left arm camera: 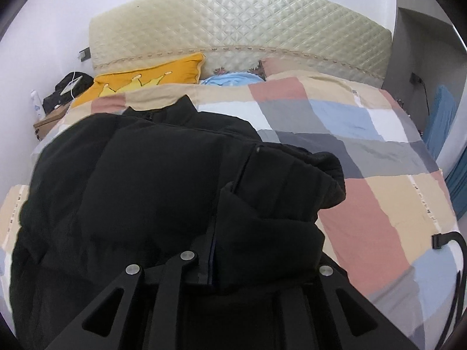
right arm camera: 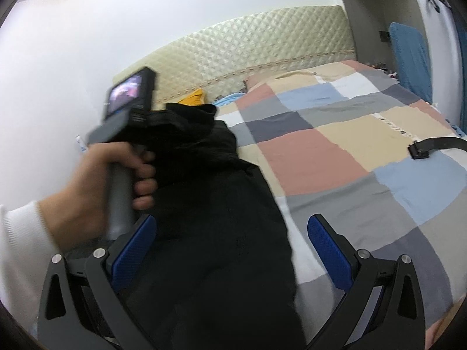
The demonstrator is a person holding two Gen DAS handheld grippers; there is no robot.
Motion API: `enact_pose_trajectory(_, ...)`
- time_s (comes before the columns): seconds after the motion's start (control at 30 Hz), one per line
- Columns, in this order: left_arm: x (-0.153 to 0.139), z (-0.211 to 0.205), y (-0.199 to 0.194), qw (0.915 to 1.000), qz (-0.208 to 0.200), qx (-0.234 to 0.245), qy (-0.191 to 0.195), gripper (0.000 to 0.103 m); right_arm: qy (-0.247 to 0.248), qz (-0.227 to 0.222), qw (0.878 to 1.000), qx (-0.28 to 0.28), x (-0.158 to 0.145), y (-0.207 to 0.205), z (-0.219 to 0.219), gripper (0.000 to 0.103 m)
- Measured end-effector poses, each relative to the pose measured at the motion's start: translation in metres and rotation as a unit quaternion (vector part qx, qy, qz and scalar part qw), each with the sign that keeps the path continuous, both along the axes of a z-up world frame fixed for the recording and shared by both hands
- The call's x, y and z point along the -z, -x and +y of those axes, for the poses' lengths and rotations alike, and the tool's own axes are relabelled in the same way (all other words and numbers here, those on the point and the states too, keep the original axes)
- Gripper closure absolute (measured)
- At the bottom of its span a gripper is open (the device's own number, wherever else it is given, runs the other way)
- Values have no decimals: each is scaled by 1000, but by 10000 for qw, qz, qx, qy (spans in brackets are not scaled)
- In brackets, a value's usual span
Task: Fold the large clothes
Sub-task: 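Lay the sleeve across the jacket body and open the left tool, then move the right tool down toward the jacket hem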
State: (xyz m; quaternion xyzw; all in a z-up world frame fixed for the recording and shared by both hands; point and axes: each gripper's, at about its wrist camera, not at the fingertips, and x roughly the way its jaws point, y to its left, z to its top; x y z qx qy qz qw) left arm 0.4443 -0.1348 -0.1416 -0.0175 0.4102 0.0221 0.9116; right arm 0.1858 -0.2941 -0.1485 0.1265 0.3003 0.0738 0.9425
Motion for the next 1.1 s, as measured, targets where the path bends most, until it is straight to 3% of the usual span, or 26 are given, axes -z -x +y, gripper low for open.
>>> enact_pose_trajectory(0.07, -12, -2, 15, 9995, -146, 135, -244, 71, -30, 31, 9999, 93, -1, 2, -4, 0)
enact_pose_trajectory(0.13, -25, -6, 30, 9971, -420, 196, -597, 38, -78, 37, 9999, 147, -4, 5, -7, 0)
enact_pose_trajectory(0.2, -39, -6, 48, 9934, -774, 394, -750, 33, 0, -65, 9998, 175, -8, 10, -5, 0)
enact_pose_trajectory(0.3, -55, -3, 70, 9894, -1008, 622, -839, 32, 179, -76, 9997, 138, -9, 12, 0, 0)
enact_pose_trajectory(0.57, -94, 67, 147, 9895, -1254, 713, -9, 32, 140, -76, 9998, 91, -10, 15, 3, 0)
enact_pose_trajectory(0.73, -97, 127, 199, 9901, -1345, 377, 152, 32, 110, -121, 9998, -116, -17, 21, 11, 0)
enact_pose_trajectory(0.9, -91, 165, 244, 9893, -1438, 158, 177, 32, 80, -393, 9982, -446, -35, 55, 19, 0)
enact_pose_trajectory(1.1, -77, 202, 289, 9893, -1420, 67, 314, 32, 247, -330, 9977, -536, -38, 72, 27, 0)
